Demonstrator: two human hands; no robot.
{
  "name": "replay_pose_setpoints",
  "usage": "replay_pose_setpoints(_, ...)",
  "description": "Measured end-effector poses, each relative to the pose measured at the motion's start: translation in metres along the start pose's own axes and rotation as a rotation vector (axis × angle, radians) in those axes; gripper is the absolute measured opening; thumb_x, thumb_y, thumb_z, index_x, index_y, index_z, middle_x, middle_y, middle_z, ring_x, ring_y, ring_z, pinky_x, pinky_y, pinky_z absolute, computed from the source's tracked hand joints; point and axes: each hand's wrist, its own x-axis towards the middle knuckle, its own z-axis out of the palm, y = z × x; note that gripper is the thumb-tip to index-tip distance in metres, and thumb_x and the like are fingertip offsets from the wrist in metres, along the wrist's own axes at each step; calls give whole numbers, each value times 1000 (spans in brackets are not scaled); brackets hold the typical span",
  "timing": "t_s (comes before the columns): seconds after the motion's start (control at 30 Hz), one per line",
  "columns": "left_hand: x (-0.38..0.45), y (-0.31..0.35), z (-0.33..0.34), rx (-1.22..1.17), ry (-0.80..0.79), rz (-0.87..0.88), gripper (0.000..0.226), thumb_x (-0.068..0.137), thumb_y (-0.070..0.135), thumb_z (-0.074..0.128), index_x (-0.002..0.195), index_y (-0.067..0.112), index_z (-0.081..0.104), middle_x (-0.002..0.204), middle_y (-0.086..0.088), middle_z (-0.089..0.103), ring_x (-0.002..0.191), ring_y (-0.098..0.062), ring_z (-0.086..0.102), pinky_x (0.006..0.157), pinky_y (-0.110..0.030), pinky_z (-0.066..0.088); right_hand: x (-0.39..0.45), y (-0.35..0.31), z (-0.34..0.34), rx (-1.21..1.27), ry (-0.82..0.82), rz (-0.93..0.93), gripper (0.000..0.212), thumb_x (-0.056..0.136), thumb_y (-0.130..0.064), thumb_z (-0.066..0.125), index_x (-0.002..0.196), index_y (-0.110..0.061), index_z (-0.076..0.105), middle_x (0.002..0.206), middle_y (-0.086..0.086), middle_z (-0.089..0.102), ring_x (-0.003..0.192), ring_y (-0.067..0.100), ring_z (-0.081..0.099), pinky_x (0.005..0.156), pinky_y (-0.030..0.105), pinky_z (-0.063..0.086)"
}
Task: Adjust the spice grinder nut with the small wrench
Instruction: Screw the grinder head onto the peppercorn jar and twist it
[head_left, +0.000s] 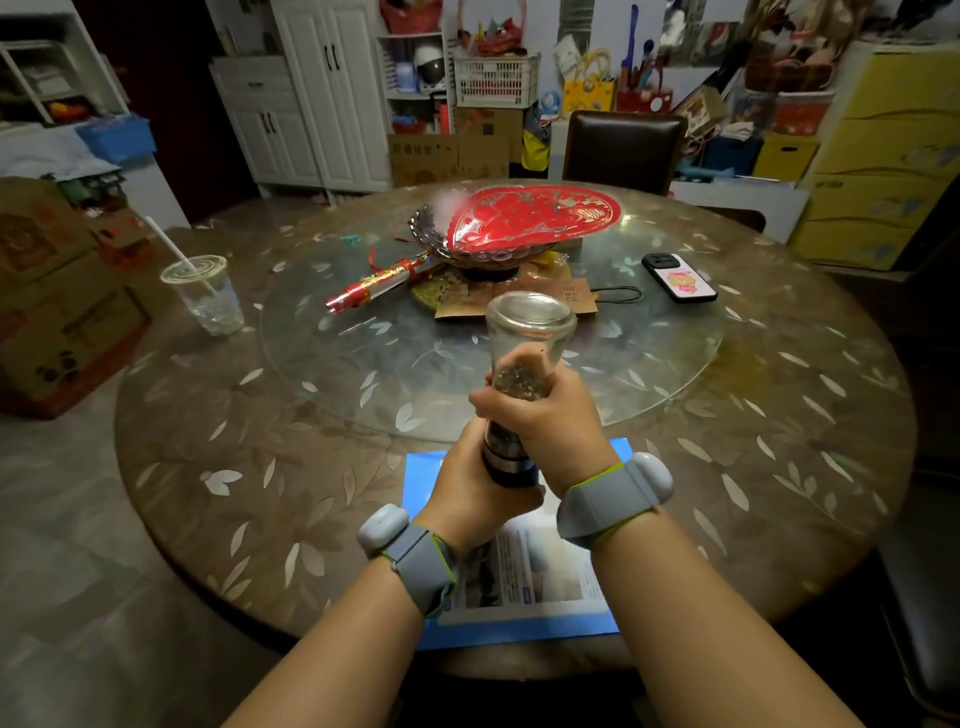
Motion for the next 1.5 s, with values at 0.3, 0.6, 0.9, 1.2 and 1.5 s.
replay_pose_setpoints(0.3, -3, 24, 10, -75, 254, -111, 48, 79, 44, 54, 117, 14, 48, 84, 4, 58, 96, -29, 62, 84, -42, 51, -12, -2, 27, 71, 580, -31, 26, 69, -15, 81, 82, -17, 58, 64, -11, 59, 55, -7, 55, 57, 3, 38)
replay_pose_setpoints(0.6, -1, 21, 22, 29, 462, -197, 48, 72, 63, 41, 107, 31, 46, 80, 9, 58, 77, -19, 59, 63, -31, 44, -20, -6, 31, 247, 658, -29, 33, 71, -11, 81, 86, -21, 54, 64, -10, 57, 51, -7, 54, 57, 4, 40)
replay_pose_setpoints(0.9, 5, 3, -7, 9, -44, -46, 71, 53, 22, 82, 113, 18, 45, 99, 1, 66, 90, -17, 65, 77, -36, 55, 0, 12, 3, 234, 241, 100, 32, 55, -18, 83, 67, -24, 54, 65, 7, 54, 65, 27, 59, 69, 49, 54)
replay_pose_setpoints(1.2, 1, 17, -32, -275, -514, -3, 30, 63, -8, 68, 92, -4, 61, 83, -10, 67, 80, -19, 66, 74, -29, 55, 4, -3, -14, 338, -333, 104, 18, 64, 1, 69, 77, -5, 58, 68, 18, 57, 60, 29, 59, 66, 37, 51)
replay_pose_setpoints(1.5, -4, 10, -33, -310, -653, 23, 31, 66, -12, 65, 96, -8, 60, 90, -17, 65, 87, -24, 64, 81, -33, 56, 0, 4, -13, 416, -469, 101, 18, 64, 9, 61, 75, -3, 54, 62, 15, 55, 56, 29, 56, 63, 36, 50)
